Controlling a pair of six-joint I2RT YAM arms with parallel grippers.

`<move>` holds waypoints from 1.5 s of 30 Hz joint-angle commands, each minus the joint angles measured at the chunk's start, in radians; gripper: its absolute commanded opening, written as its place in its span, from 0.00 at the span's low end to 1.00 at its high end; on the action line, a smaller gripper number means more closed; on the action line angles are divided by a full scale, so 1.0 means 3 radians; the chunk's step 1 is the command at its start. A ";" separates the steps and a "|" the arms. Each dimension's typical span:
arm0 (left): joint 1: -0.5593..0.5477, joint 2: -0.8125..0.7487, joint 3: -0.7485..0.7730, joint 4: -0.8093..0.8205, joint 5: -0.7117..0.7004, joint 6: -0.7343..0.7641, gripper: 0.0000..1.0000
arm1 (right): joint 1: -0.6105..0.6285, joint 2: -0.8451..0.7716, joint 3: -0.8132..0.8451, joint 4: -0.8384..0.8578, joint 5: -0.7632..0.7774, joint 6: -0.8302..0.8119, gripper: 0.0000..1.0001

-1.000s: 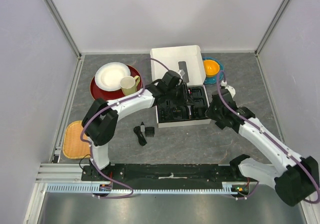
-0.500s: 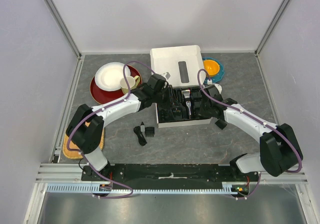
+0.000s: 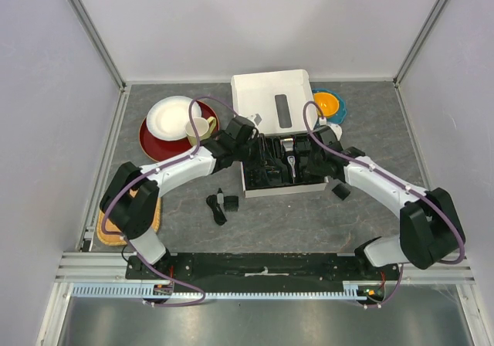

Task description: Sort the hair-cutting tools

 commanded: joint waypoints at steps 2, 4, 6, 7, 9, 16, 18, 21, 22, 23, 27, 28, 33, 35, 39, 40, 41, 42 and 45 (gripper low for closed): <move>0.0015 -0.0233 -0.0048 0.0129 -0.0018 0.0156 0.33 | -0.0018 -0.0361 0.0375 -0.0233 0.0414 0.0040 0.39; 0.0020 -0.0258 -0.0063 0.0134 -0.0028 0.0166 0.35 | -0.0013 -0.0433 0.0401 -0.0380 0.0634 0.0167 0.48; 0.0020 -0.0289 -0.0084 0.0139 -0.0034 0.0166 0.36 | -0.0028 -0.0530 0.0375 -0.0483 0.0899 0.0275 0.54; 0.0020 -0.0289 -0.0089 0.0149 -0.0034 0.0181 0.36 | -0.0038 -0.0561 0.0360 -0.0600 0.0992 0.0417 0.56; 0.0020 -0.0320 -0.0104 0.0149 -0.0039 0.0217 0.36 | -0.0069 -0.0653 0.0258 -0.0693 0.1191 0.0550 0.66; 0.0025 -0.0325 -0.0084 0.0144 -0.0034 0.0294 0.37 | -0.0314 -0.0705 -0.0095 -0.0995 0.1326 0.1129 0.84; 0.0020 -0.0320 -0.0079 0.0149 -0.0028 0.0304 0.38 | -0.0386 -0.0679 -0.0172 -0.1000 0.1182 0.1211 0.85; 0.0030 -0.0315 -0.0089 0.0149 -0.0028 0.0314 0.39 | -0.0514 -0.0612 -0.0233 -0.1000 0.1110 0.1267 0.86; 0.0040 -0.0310 -0.0094 0.0149 -0.0028 0.0314 0.39 | -0.0560 -0.0567 -0.0248 -0.0990 0.1100 0.1272 0.87; 0.0040 -0.0300 -0.0094 0.0144 -0.0008 0.0314 0.40 | -0.0575 -0.0531 -0.0249 -0.0975 0.1080 0.1267 0.86; 0.0056 -0.0284 -0.0089 0.0149 0.0033 0.0324 0.40 | -0.0677 -0.0382 -0.0269 -0.0837 0.0835 0.1242 0.87; 0.0061 -0.0284 -0.0094 0.0149 0.0033 0.0325 0.40 | -0.0723 -0.0332 -0.0284 -0.0811 0.0779 0.1221 0.87; 0.0081 -0.0310 -0.0125 0.0144 0.0033 0.0335 0.40 | -0.0826 -0.0198 -0.0356 -0.0658 0.0472 0.1211 0.87; 0.0086 -0.0315 -0.0135 0.0149 0.0033 0.0330 0.40 | -0.0861 -0.0142 -0.0397 -0.0632 0.0390 0.1201 0.87; 0.0092 -0.0305 -0.0155 0.0169 0.0048 0.0325 0.40 | -0.0933 -0.0040 -0.0438 -0.0489 0.0195 0.1139 0.85; 0.0092 -0.0305 -0.0160 0.0175 0.0053 0.0325 0.40 | -0.0938 0.0011 -0.0433 -0.0479 0.0180 0.1129 0.85; 0.0092 -0.0310 -0.0171 0.0175 0.0043 0.0314 0.40 | -0.0943 0.0032 -0.0428 -0.0484 0.0170 0.1134 0.85; 0.0092 -0.0320 -0.0191 0.0230 0.0043 0.0304 0.40 | -0.0954 0.0057 -0.0422 -0.0474 0.0170 0.1129 0.85; 0.0102 -0.0351 -0.0242 0.0262 0.0033 0.0294 0.40 | -0.0974 0.0129 -0.0433 -0.0463 0.0149 0.1129 0.85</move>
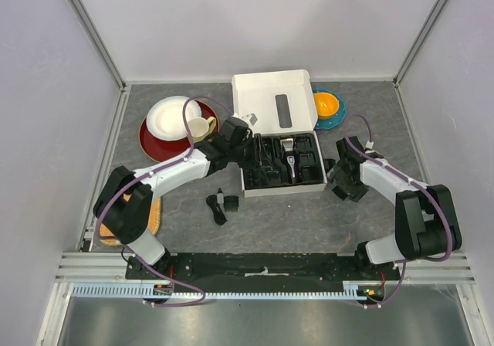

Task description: Sort the hair-cutting tools

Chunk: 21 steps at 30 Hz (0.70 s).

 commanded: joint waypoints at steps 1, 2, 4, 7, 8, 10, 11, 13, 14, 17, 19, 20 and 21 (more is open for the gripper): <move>0.0020 -0.0161 -0.0060 0.0192 0.0023 0.0097 0.40 | -0.0034 0.0110 -0.0010 0.0106 -0.0115 -0.0003 0.85; 0.0020 -0.0156 -0.0060 0.0187 0.0023 0.0102 0.40 | -0.0040 0.0120 -0.0010 0.0101 -0.0121 -0.0003 0.85; 0.0020 -0.0151 -0.0060 0.0187 0.0028 0.0102 0.40 | -0.0050 0.0151 -0.0010 0.0096 -0.0141 0.0008 0.84; 0.0020 -0.0151 -0.0071 0.0187 0.0033 0.0092 0.40 | -0.0060 0.0166 -0.0020 0.0081 -0.0156 0.0028 0.80; 0.0020 -0.0151 -0.0076 0.0187 0.0033 0.0081 0.40 | -0.0065 0.0166 -0.0026 0.0081 -0.0151 0.0038 0.75; 0.0020 -0.0161 -0.0081 0.0187 0.0038 0.0081 0.40 | -0.0060 0.0141 -0.0046 0.0076 -0.0151 0.0054 0.64; 0.0020 -0.0166 -0.0081 0.0187 0.0033 0.0086 0.40 | -0.0060 0.0136 -0.0051 0.0076 -0.0146 0.0059 0.61; 0.0020 -0.0182 -0.0086 0.0187 0.0033 0.0081 0.40 | -0.0060 0.0100 -0.0082 0.0081 -0.0141 0.0064 0.53; 0.0020 -0.0182 -0.0086 0.0192 0.0038 0.0076 0.40 | -0.0065 0.0080 -0.0087 0.0081 -0.0126 0.0064 0.44; 0.0020 -0.0207 -0.0081 0.0207 0.0125 0.0066 0.40 | -0.0080 -0.0048 -0.0118 0.0076 -0.0054 0.0054 0.36; 0.0020 -0.0243 -0.0096 0.0253 0.0196 0.0061 0.40 | -0.0106 -0.0191 -0.0128 0.0071 -0.0054 0.0028 0.34; 0.0020 -0.0263 -0.0101 0.0278 0.0217 0.0061 0.40 | -0.0116 -0.0242 -0.0123 0.0071 -0.0059 0.0018 0.33; 0.0020 -0.0279 -0.0132 0.0350 0.0242 0.0066 0.40 | -0.0137 -0.0364 -0.0113 0.0045 -0.0054 0.0013 0.33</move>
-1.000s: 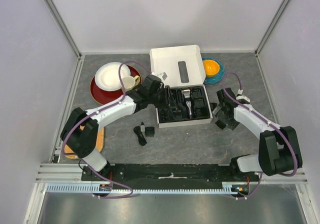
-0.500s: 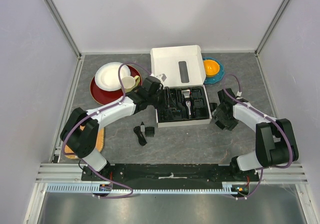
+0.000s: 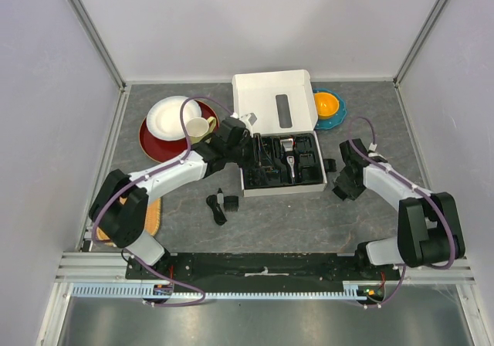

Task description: Sort the hair-cutting tools

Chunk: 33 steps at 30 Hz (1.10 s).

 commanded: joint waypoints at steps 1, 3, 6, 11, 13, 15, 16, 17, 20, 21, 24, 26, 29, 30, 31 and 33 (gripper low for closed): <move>0.0013 -0.0215 -0.0057 0.0295 0.0209 0.0061 0.40 | -0.0053 -0.0364 0.0011 -0.0029 0.0004 0.0016 0.31; 0.0013 -0.0231 -0.0123 0.0468 0.0281 0.0046 0.41 | -0.0058 -0.0562 0.0077 -0.0100 -0.0006 0.0047 0.30; -0.0003 -0.0261 -0.0246 0.0730 0.0424 -0.0041 0.42 | -0.0063 -0.0813 0.0199 -0.0243 -0.0062 0.0179 0.30; -0.0171 -0.0318 -0.0425 0.1440 0.0384 -0.0113 0.46 | -0.0068 -0.1171 0.0369 -0.0351 -0.0333 0.0420 0.28; -0.0258 -0.0318 -0.0415 0.1619 0.0343 -0.0067 0.47 | -0.0063 -0.1259 0.0415 -0.0326 -0.0517 0.0512 0.27; -0.0299 -0.0267 -0.0328 0.1656 0.0302 -0.0087 0.47 | -0.0058 -0.1336 0.0476 -0.0305 -0.0705 0.0533 0.28; -0.0330 -0.0236 -0.0283 0.1661 0.0302 -0.0103 0.47 | -0.0068 -0.1371 0.0496 -0.0285 -0.0772 0.0508 0.29; -0.0345 -0.0211 -0.0196 0.1661 0.0312 -0.0133 0.47 | -0.0063 -0.1432 0.0532 -0.0264 -0.0823 0.0512 0.29; -0.0452 -0.0108 -0.0027 0.1702 0.0246 -0.0159 0.48 | -0.0063 -0.1586 0.0604 -0.0264 -0.0942 0.0569 0.30; -0.0483 -0.0047 0.0019 0.1717 0.0205 -0.0154 0.48 | -0.0063 -0.1612 0.0614 -0.0264 -0.1038 0.0599 0.30; -0.0626 0.0045 0.0157 0.1835 0.0042 -0.0098 0.50 | -0.0063 -0.1689 0.0660 -0.0208 -0.1248 0.0722 0.30; -0.0723 0.0147 0.0229 0.1911 -0.0045 -0.0062 0.52 | -0.0063 -0.1709 0.0691 -0.0182 -0.1381 0.0773 0.30; -0.0795 0.0260 0.0362 0.1932 -0.0168 -0.0051 0.53 | -0.0063 -0.1724 0.0721 -0.0177 -0.1483 0.0804 0.30; -0.0815 0.0291 0.0388 0.1952 -0.0229 -0.0041 0.53 | -0.0063 -0.1735 0.0727 -0.0177 -0.1504 0.0804 0.30; -0.0851 0.0301 0.0403 0.1963 -0.0260 -0.0026 0.53 | -0.0063 -0.1750 0.0732 -0.0172 -0.1509 0.0809 0.30; -0.0892 0.0347 0.0444 0.1978 -0.0362 0.0025 0.53 | -0.0063 -0.1781 0.0742 -0.0172 -0.1535 0.0819 0.30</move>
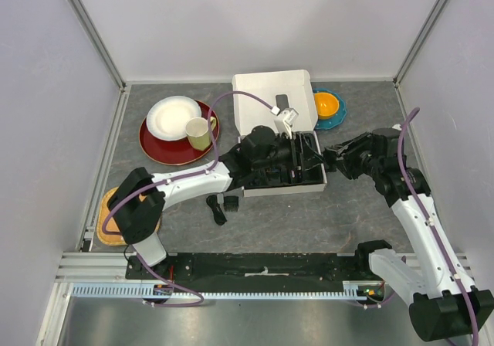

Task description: Sort the hair-cutting tools

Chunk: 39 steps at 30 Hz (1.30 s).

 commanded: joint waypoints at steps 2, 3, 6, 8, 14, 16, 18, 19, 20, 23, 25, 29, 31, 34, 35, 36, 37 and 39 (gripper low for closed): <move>-0.0116 0.0119 0.0190 0.0273 -0.0364 0.0131 0.53 | -0.0005 -0.0091 0.0163 0.0071 -0.0200 0.0105 0.30; -0.0141 0.0130 0.0190 0.0288 -0.0405 0.0141 0.53 | -0.0005 -0.0091 0.0169 0.0076 -0.0225 0.0105 0.30; -0.0177 0.0176 0.0190 0.0309 -0.0502 0.0151 0.53 | -0.0005 -0.0091 0.0179 0.0076 -0.0261 0.0105 0.30; -0.0182 0.0186 0.0195 0.0350 -0.0523 0.0156 0.52 | -0.0005 -0.0086 0.0174 0.0081 -0.0271 0.0110 0.30; -0.0248 0.0278 0.0276 0.0370 -0.0584 0.0207 0.41 | -0.0005 -0.0106 0.0133 0.0096 -0.0302 0.0176 0.30; -0.0259 0.0304 0.0287 0.0370 -0.0645 0.0208 0.30 | -0.0005 -0.0127 0.0112 0.0112 -0.0302 0.0197 0.30; -0.0259 0.0314 0.0292 0.0360 -0.0671 0.0192 0.27 | -0.0005 -0.0132 0.0082 0.0127 -0.0302 0.0227 0.31; -0.0259 0.0319 0.0292 0.0355 -0.0686 0.0192 0.23 | -0.0005 -0.0132 0.0077 0.0137 -0.0307 0.0232 0.31; -0.0259 0.0314 0.0297 0.0345 -0.0702 0.0187 0.19 | -0.0005 -0.0132 0.0061 0.0137 -0.0317 0.0233 0.31; -0.0259 0.0314 0.0307 0.0299 -0.0768 0.0192 0.02 | -0.0005 -0.0117 0.0036 0.0137 -0.0322 0.0222 0.38; -0.0259 0.0314 0.0348 0.0106 -0.0824 0.0182 0.02 | -0.0005 -0.0111 0.0026 0.0137 -0.0297 0.0156 0.50; -0.0188 0.0375 0.0542 -0.0299 -0.0550 0.0126 0.02 | -0.0005 -0.0122 0.0036 0.0122 -0.0067 -0.0094 0.90; -0.0050 0.0391 0.0563 -0.0472 -0.0340 0.0039 0.02 | -0.0005 -0.0122 0.0076 0.0122 0.0086 -0.0201 0.95; 0.0216 0.0437 0.0527 -0.0560 0.0207 -0.0140 0.02 | 0.0000 -0.0127 0.0153 0.0097 0.0290 -0.0334 0.98; 0.0288 0.0447 0.0532 -0.0657 0.0340 -0.0216 0.02 | -0.0010 -0.0127 0.0163 0.0086 0.0342 -0.0360 0.96; 0.0420 0.0498 0.0537 -0.0713 0.0584 -0.0247 0.02 | -0.0005 -0.0137 0.0169 0.0076 0.0388 -0.0381 0.95; 0.0477 0.0523 0.0558 -0.0759 0.0698 -0.0258 0.02 | -0.0005 -0.0152 0.0158 0.0081 0.0485 -0.0401 0.94; 0.0600 0.0585 0.0599 -0.0963 0.0888 -0.0202 0.02 | -0.0005 -0.0162 0.0143 0.0081 0.0552 -0.0478 0.93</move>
